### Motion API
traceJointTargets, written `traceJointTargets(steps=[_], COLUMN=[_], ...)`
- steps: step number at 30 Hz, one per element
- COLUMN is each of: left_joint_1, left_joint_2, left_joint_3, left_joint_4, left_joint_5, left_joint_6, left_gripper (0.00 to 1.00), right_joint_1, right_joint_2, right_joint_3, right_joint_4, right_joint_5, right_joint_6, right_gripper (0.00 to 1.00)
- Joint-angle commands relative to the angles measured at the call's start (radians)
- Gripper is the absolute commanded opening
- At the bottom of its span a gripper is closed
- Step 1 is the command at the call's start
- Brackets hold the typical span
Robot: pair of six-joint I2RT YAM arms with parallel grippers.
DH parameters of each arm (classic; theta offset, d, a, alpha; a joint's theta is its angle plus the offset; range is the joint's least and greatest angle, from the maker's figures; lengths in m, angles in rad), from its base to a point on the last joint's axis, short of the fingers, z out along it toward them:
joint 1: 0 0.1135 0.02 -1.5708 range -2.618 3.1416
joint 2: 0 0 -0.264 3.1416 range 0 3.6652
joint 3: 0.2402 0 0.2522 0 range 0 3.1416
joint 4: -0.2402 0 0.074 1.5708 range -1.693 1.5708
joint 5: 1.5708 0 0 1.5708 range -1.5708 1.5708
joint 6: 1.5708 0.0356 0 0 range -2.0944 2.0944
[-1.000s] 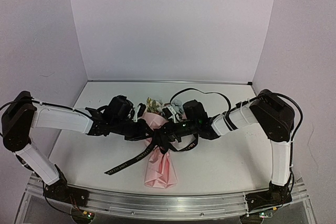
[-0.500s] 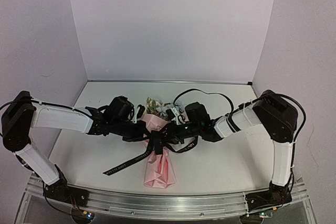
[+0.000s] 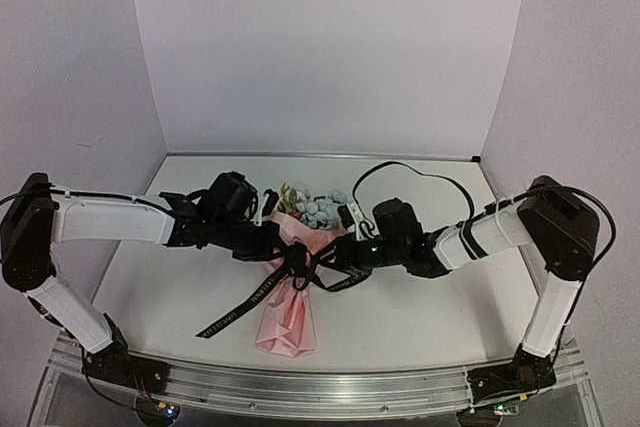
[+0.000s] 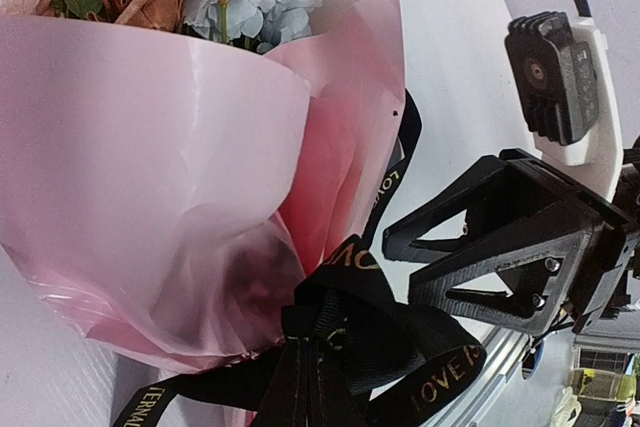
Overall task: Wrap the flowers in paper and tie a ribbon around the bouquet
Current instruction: Cross the ribbon over the folded bouquet.
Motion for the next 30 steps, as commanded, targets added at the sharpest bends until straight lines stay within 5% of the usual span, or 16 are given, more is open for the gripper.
traceJointTargets(steps=[1, 14, 30], left_joint_1=[-0.009, -0.008, -0.008], left_joint_2=[-0.023, -0.044, -0.037], left_joint_3=[0.073, 0.08, 0.048], left_joint_4=[-0.04, -0.068, -0.023], left_joint_5=[-0.023, -0.087, -0.001], left_joint_6=[0.039, 0.04, 0.046], left_gripper=[0.0, 0.0, 0.0], right_joint_1=[0.001, 0.091, 0.281], right_joint_2=[-0.109, -0.292, -0.303], right_joint_3=[-0.06, -0.117, 0.047], right_joint_4=[-0.044, -0.264, -0.475], right_joint_5=[0.134, 0.337, 0.626], right_joint_6=[-0.095, -0.184, -0.346], right_gripper=[0.35, 0.5, 0.64])
